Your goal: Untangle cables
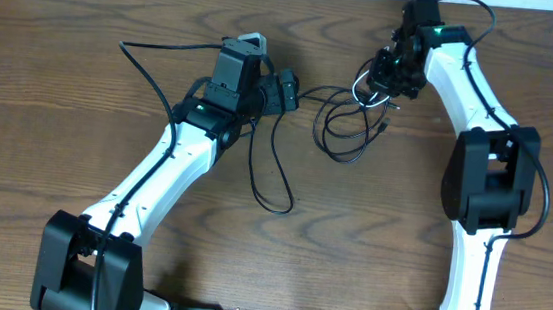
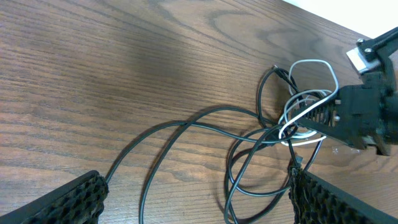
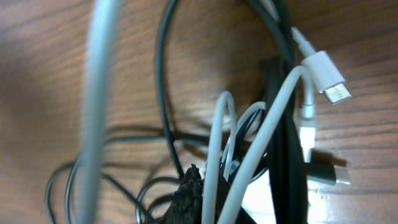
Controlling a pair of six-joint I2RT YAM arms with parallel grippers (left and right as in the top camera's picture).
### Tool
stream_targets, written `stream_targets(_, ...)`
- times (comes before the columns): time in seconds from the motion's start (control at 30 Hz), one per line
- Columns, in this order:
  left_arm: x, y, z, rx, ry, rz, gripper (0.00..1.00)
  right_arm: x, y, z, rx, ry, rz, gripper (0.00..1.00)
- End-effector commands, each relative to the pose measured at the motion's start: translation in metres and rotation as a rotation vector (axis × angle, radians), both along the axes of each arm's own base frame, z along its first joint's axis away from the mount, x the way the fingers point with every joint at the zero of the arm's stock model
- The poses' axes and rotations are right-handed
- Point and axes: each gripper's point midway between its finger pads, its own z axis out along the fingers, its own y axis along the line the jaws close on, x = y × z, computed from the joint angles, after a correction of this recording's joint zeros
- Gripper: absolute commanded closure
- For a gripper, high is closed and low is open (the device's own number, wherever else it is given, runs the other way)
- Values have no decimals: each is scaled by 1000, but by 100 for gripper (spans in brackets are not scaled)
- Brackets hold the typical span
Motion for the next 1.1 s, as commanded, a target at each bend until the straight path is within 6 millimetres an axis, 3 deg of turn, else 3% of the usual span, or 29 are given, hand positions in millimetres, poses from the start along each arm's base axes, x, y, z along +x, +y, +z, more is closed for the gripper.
stream_targets(0.0,0,-9,6,-4,-16,-41,4,-8,21,82,144,-159,185,99)
stream_targets(0.13,-8,-40,20,-103,-39,-165,4,-30,27,145,176,-266,291,99)
stream_targets(0.23,-12,-57,44,-187,-93,-251,4,-51,23,191,171,-341,321,99)
stream_targets(0.33,-20,-69,77,-261,-174,-330,4,-64,15,226,165,-408,312,99)
stream_targets(0.43,-29,-76,107,-299,-246,-377,4,-75,11,249,175,-441,285,99)
stream_targets(0.57,-43,-86,129,-319,-292,-414,4,-85,12,258,199,-427,262,99)
stream_targets(0.77,-61,-115,138,-342,-322,-486,4,-95,24,261,284,-397,298,99)
stream_targets(1.07,-51,-125,115,-240,-316,-377,4,-109,39,269,378,-383,364,99)
